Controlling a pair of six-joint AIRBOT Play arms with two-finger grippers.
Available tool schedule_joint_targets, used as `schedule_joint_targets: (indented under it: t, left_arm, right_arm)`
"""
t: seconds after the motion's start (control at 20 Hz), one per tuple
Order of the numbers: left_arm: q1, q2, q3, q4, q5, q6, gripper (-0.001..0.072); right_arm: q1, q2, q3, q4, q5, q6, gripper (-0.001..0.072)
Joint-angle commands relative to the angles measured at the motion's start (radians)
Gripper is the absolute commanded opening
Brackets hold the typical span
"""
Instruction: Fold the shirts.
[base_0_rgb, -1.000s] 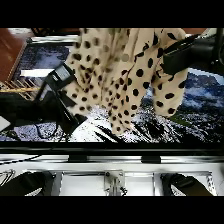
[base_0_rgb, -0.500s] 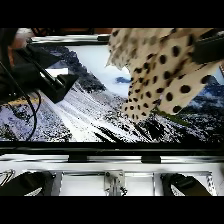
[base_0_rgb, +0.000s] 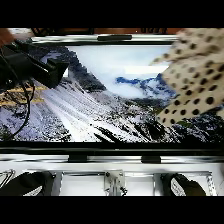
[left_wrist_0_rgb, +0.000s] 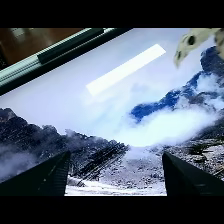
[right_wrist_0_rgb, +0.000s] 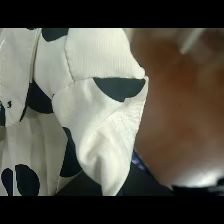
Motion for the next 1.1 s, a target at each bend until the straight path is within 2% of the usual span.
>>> schedule_joint_targets:
  t: [0.0,0.2,0.55,0.7,0.9,1.05]
  left_arm:
    - [0.019,-0.005,0.001,0.003,0.000,-0.009,0.0706]
    - [0.019,-0.005,0.002,0.003,0.000,-0.009,0.0706]
    - [0.019,-0.005,0.002,0.002,-0.073,-0.009,0.0706]
    - [0.019,-0.005,0.002,0.002,-0.106,-0.010,0.0706]
    - [0.019,-0.005,0.002,0.002,-0.113,-0.010,0.0706]
    - [0.017,-0.005,0.002,0.002,-0.113,-0.011,0.0706]
  right_arm:
    - [-0.298,-0.021,0.006,0.111,-0.048,0.005,0.0043]
    - [-0.541,-0.061,0.006,0.259,-0.124,0.003,0.0042]
    - [-0.735,-0.180,0.006,0.373,-0.381,0.005,0.0043]
    - [-0.746,-0.214,0.006,0.349,-0.534,0.014,0.0043]
    - [-0.746,-0.251,0.006,0.207,-0.596,0.075,0.0043]
    - [-0.759,-0.265,0.005,0.177,-0.655,0.158,0.0042]
